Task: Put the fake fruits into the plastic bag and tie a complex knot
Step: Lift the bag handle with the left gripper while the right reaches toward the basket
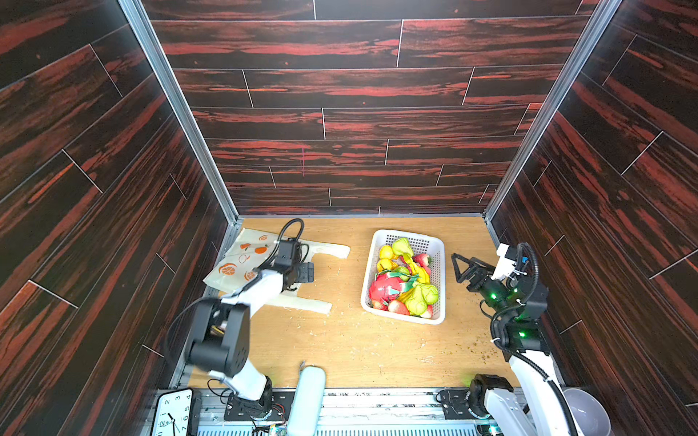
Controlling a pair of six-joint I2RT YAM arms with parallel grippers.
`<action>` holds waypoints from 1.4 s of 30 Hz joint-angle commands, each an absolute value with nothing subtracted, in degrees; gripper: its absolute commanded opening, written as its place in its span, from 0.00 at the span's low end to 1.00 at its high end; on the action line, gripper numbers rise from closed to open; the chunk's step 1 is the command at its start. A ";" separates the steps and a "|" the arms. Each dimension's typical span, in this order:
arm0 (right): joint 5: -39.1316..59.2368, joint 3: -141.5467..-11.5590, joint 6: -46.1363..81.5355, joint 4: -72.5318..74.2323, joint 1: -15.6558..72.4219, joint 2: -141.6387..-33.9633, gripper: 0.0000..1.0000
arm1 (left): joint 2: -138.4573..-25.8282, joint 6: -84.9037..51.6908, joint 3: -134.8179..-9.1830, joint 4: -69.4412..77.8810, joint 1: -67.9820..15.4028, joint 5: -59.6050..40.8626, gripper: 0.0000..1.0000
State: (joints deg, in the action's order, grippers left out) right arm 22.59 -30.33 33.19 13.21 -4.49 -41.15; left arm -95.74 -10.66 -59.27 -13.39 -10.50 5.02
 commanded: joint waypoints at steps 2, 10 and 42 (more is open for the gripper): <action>24.62 -30.94 32.92 9.18 -4.33 -40.02 0.99 | -100.83 -9.87 -66.38 -21.42 -10.28 6.56 0.87; 23.69 -30.50 32.19 8.11 -4.37 -40.57 0.99 | -110.14 -8.80 -75.25 -26.60 -10.24 5.43 0.77; 23.64 -31.73 30.15 5.14 -4.35 -41.45 0.98 | -114.62 -7.66 -83.71 -33.64 -10.27 2.88 0.04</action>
